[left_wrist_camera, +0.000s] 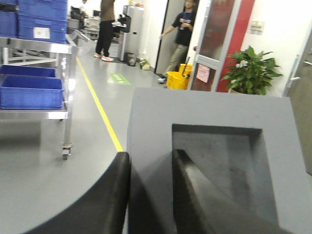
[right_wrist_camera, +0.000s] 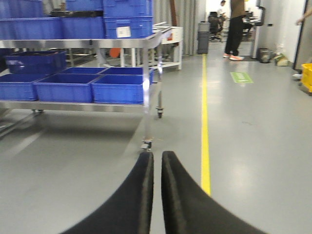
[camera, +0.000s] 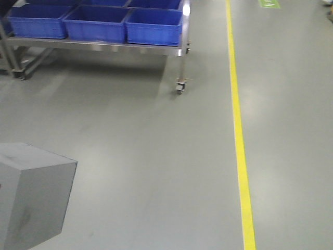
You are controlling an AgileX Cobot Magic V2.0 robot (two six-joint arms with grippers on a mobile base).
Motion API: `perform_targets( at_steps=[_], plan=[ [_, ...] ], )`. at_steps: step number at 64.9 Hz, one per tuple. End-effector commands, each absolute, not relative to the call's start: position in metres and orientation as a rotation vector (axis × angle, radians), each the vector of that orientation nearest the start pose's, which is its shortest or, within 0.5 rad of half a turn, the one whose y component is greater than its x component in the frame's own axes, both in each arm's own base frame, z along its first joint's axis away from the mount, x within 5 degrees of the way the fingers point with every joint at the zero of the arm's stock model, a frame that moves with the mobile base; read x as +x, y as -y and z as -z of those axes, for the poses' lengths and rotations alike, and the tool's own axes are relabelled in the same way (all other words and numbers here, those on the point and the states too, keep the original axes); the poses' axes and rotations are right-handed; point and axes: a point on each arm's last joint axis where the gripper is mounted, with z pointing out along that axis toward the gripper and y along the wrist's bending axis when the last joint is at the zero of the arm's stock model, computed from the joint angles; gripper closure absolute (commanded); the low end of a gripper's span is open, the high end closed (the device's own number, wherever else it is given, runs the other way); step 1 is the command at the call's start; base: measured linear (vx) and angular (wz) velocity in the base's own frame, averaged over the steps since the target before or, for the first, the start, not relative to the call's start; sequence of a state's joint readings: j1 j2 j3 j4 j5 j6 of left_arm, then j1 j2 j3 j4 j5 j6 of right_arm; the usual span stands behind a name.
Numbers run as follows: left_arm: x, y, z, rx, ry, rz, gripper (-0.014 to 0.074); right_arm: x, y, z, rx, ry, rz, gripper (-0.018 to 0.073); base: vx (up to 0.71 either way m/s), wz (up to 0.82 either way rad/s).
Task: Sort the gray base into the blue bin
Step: 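Drive the base away from the table, turning toward the bin shelves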
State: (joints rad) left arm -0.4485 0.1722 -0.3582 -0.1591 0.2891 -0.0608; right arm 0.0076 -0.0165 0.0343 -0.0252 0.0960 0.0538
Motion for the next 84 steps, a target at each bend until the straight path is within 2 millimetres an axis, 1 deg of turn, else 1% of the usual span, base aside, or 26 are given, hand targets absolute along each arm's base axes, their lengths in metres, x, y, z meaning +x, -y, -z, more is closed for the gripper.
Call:
perform_targets(
  at_steps=[1,15,31,84],
  plan=[
    [0.0469,0.0262,-0.3153,0.190,-1.474,0.584,0.0589,0.0556,-0.0002,-0.2029,0.009,-1.504,-0.015,0.0564,0.14,-0.37],
    [0.0469,0.0262,-0.3153,0.190,-1.474,0.584,0.0589,0.0556,-0.0002,-0.2029,0.009,-1.504,-0.015,0.0564,0.17,-0.25],
    [0.0469,0.0262,-0.3153,0.190,-1.474,0.584,0.0589,0.0556,-0.0002,-0.2029,0.009,-1.504,-0.015,0.0564,0.26,-0.05],
    [0.0469,0.0262,-0.3153,0.190,-1.474,0.584,0.0589,0.0556,-0.0002,-0.2029,0.009,-1.504,-0.015,0.0564,0.38,0.11]
  ],
)
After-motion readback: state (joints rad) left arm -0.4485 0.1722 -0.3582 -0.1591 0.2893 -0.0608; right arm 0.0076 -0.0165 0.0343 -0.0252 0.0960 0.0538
